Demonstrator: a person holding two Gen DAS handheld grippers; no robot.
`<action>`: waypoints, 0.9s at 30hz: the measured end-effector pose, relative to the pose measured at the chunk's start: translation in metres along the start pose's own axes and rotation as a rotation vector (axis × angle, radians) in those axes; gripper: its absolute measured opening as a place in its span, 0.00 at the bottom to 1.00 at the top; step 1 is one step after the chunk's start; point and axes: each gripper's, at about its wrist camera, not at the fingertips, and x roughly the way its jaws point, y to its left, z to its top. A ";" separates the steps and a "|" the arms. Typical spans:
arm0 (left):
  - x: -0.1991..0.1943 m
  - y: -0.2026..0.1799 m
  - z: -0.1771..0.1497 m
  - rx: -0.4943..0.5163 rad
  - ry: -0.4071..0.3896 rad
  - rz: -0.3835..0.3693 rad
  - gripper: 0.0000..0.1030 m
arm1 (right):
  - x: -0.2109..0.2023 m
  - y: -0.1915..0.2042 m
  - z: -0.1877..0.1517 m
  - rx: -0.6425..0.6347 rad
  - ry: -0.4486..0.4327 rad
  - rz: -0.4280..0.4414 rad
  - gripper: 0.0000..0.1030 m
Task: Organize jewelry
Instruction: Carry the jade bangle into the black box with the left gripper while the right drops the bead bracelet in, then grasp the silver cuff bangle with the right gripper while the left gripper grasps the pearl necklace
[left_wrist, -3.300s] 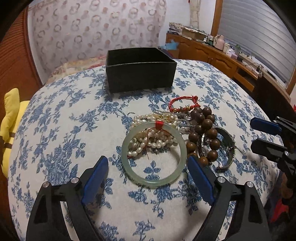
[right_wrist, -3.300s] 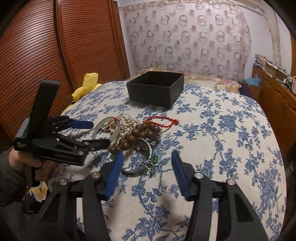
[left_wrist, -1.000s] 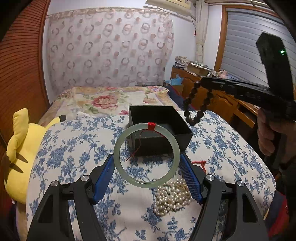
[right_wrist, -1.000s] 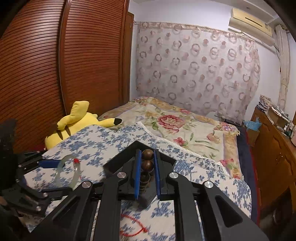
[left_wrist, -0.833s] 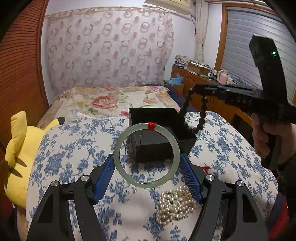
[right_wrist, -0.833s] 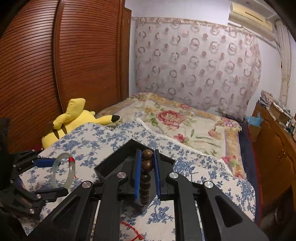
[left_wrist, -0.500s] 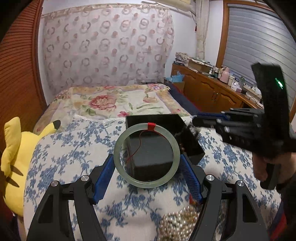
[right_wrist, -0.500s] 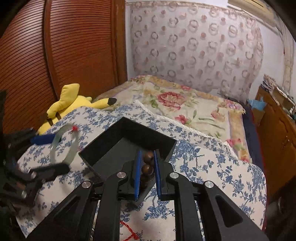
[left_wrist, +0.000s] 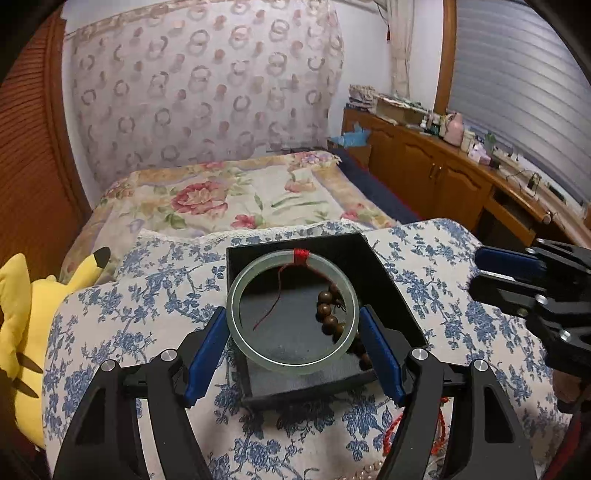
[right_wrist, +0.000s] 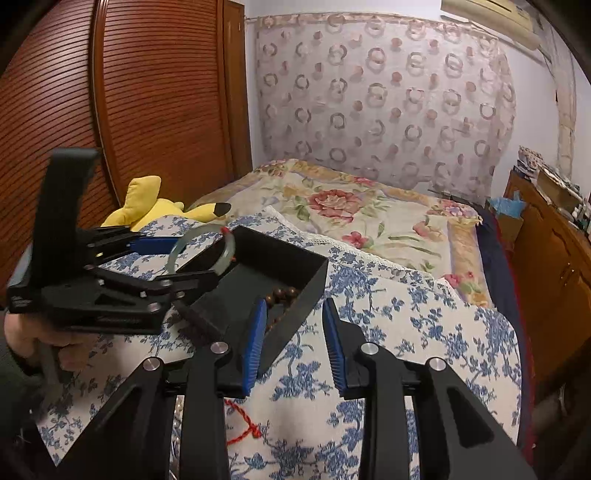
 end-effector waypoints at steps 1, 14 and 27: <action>0.001 -0.001 0.000 0.003 -0.001 0.007 0.67 | -0.003 -0.001 -0.003 0.004 -0.005 0.004 0.33; -0.036 -0.005 -0.019 0.017 -0.065 0.012 0.80 | -0.037 0.015 -0.043 0.034 -0.019 0.046 0.36; -0.092 -0.001 -0.089 0.000 -0.073 -0.020 0.83 | -0.050 0.081 -0.114 -0.023 0.079 0.114 0.66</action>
